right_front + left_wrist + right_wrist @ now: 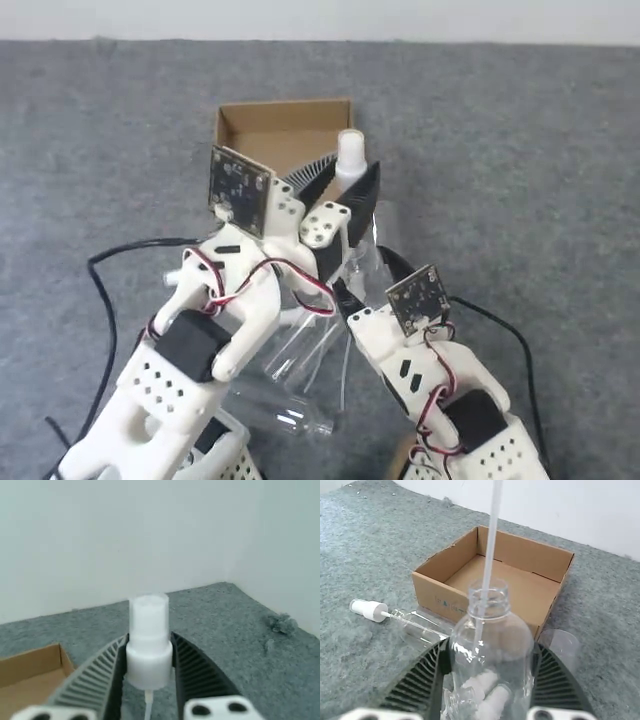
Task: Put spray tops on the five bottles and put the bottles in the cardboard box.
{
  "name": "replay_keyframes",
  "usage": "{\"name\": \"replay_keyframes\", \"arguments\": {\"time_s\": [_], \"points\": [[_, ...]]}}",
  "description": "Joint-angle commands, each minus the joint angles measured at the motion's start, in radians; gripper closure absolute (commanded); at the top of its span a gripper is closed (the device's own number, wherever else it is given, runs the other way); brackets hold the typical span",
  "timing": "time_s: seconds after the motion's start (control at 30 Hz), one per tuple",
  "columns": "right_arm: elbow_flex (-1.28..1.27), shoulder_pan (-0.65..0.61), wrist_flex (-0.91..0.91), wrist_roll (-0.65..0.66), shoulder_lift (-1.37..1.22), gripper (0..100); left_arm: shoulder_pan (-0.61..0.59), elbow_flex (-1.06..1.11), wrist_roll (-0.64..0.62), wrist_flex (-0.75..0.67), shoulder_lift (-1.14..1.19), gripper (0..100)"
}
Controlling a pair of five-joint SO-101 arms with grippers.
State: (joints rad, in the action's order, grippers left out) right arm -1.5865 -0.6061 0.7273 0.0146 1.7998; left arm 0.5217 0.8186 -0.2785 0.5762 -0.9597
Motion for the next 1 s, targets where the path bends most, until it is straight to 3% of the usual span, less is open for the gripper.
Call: {"name": "replay_keyframes", "arguments": {"time_s": [0.0,0.73,0.97], "points": [[0.026,0.076,-0.047,0.006,0.016,86.5,0.011,-0.021,0.006,0.04,-0.034,99],[0.02,0.105,-0.062,0.012,0.016,86.5,0.069,0.038,-0.015,0.055,-0.026,99],[0.026,0.14,-0.062,0.014,0.016,86.5,0.069,0.111,-0.058,-0.037,-0.026,96]]}}
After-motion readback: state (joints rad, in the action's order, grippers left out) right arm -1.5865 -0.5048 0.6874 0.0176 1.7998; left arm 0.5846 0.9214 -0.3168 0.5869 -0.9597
